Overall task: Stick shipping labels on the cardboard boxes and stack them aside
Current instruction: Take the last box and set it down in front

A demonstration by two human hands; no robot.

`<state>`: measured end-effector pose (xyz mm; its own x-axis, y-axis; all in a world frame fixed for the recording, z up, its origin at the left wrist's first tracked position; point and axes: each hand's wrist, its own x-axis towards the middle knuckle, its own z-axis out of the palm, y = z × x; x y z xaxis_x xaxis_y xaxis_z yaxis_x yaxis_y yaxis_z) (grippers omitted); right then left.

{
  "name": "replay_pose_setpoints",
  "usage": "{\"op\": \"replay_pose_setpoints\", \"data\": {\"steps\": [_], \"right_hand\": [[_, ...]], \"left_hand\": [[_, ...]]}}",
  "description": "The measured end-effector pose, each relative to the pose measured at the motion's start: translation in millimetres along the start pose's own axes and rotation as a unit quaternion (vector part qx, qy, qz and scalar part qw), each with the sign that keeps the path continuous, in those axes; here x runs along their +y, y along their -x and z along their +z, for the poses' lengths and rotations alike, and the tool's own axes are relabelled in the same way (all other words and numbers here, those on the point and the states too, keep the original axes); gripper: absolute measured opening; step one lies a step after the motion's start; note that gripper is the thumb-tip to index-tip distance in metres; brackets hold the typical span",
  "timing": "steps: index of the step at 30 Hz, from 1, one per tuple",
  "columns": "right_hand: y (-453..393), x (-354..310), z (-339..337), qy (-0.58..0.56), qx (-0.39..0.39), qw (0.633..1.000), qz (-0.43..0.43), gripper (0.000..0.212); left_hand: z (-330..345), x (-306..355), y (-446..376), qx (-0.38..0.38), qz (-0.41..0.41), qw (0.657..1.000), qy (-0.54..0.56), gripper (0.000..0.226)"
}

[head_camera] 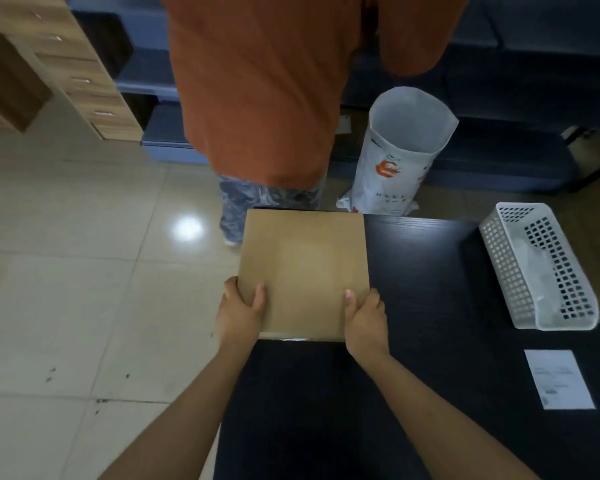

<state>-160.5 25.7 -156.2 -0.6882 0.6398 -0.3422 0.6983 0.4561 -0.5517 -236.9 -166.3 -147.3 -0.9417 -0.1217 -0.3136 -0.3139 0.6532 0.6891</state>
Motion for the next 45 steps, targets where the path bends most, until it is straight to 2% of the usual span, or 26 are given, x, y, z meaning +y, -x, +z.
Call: {"op": "replay_pose_setpoints", "data": {"steps": [4,9,15,19,26,31,36,45], "right_hand": [[2.5,4.6,-3.5,-0.05,0.006,0.999,-0.005,0.065],[25.0,22.8,-26.0,-0.095,0.035,0.995,-0.008,0.059],[30.4,74.6,-85.2,-0.079,0.083,0.993,0.014,0.057],[35.0,126.3,-128.8,-0.063,0.087,0.994,0.026,0.059],[35.4,205.3,-175.7,-0.065,0.069,0.995,0.036,0.063],[29.8,239.6,-194.3,-0.073,0.031,0.997,0.021,0.052],[32.4,255.4,-195.3,-0.068,-0.026,0.997,0.016,0.062],[28.8,263.4,-196.8,-0.087,-0.055,0.994,0.029,0.07]], "left_hand": [[-3.8,2.0,8.4,-0.007,-0.023,1.0,0.008,0.057],[-3.4,14.6,41.2,-0.011,0.011,1.0,0.026,0.058],[32.7,55.7,99.9,-0.034,0.051,0.998,0.03,0.058],[70.5,74.0,146.0,-0.05,0.065,0.996,0.021,0.06],[134.3,92.6,217.6,-0.04,0.049,0.998,-0.004,0.06],[162.9,97.1,248.9,-0.039,0.015,0.999,0.0,0.058],[174.3,80.5,262.4,-0.038,-0.026,0.999,0.006,0.059],[175.0,80.2,258.8,-0.05,-0.019,0.999,0.004,0.06]]}}
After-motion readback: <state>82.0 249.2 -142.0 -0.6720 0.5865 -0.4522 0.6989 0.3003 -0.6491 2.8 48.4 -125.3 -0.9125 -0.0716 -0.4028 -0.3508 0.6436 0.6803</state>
